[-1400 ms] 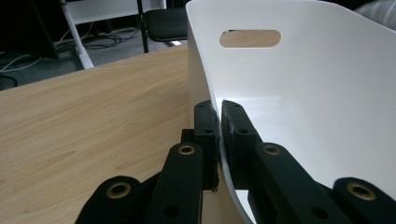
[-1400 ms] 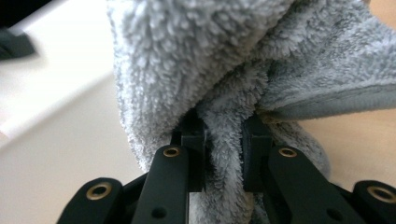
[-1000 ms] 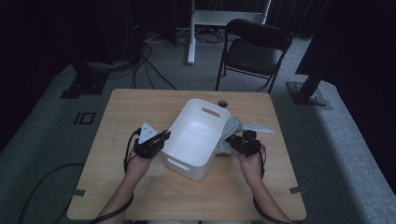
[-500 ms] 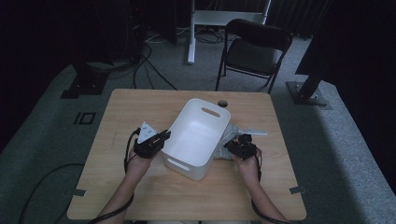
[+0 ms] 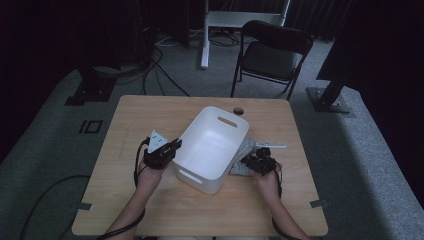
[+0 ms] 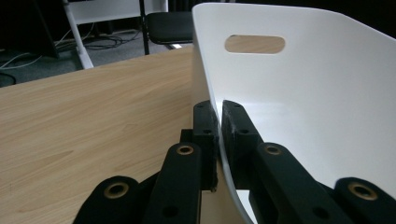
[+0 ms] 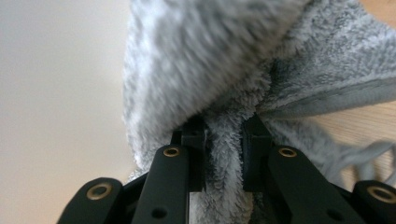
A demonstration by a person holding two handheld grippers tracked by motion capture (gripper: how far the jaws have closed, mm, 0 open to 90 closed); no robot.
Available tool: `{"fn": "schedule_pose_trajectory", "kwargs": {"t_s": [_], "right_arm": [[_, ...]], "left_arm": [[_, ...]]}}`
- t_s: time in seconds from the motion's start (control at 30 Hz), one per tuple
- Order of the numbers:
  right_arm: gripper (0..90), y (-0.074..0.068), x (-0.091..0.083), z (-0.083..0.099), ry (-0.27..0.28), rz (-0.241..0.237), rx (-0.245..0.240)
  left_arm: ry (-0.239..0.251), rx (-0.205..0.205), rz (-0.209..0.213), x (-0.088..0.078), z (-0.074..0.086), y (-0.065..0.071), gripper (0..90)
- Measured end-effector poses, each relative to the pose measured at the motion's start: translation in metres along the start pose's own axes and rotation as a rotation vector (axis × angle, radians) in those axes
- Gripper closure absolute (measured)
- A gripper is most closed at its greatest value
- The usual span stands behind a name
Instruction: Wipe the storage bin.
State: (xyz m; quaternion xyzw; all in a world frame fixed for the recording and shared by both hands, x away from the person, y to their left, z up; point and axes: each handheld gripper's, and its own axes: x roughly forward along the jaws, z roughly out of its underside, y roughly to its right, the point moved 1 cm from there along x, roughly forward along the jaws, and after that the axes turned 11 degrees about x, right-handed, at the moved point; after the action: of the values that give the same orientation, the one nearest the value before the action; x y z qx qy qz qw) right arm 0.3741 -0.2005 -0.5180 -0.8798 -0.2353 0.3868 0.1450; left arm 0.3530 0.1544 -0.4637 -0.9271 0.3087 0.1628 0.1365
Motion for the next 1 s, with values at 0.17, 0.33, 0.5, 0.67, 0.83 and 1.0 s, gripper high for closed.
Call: {"fn": "schedule_pose_trajectory", "kwargs": {"t_s": [0.17, 0.33, 0.5, 0.67, 0.83, 1.0], "right_arm": [[76.1, -0.013, -0.041, -0.004, 0.078, -0.074, -0.031], [76.1, -0.032, -0.072, -0.005, 0.14, -0.162, -0.064], [76.1, -0.052, -0.062, 0.005, 0.099, -0.176, -0.125], [76.3, -0.056, -0.045, 0.012, 0.06, -0.144, -0.135], [76.2, -0.054, -0.038, 0.016, 0.049, -0.124, -0.132], [76.2, -0.047, -0.028, 0.018, 0.021, -0.11, -0.11]], "left_arm": [[-0.001, -0.004, -0.004, 0.0, 0.0, 0.0, 85.5], [-0.005, -0.006, -0.008, 0.0, 0.0, 0.001, 85.5], [-0.003, 0.01, 0.01, 0.001, -0.001, 0.0, 85.6], [0.007, 0.017, 0.035, 0.001, 0.0, -0.001, 85.2], [0.014, 0.018, 0.045, 0.001, 0.0, -0.002, 85.0], [0.016, 0.021, 0.044, 0.001, 0.0, -0.001, 84.9]]}}
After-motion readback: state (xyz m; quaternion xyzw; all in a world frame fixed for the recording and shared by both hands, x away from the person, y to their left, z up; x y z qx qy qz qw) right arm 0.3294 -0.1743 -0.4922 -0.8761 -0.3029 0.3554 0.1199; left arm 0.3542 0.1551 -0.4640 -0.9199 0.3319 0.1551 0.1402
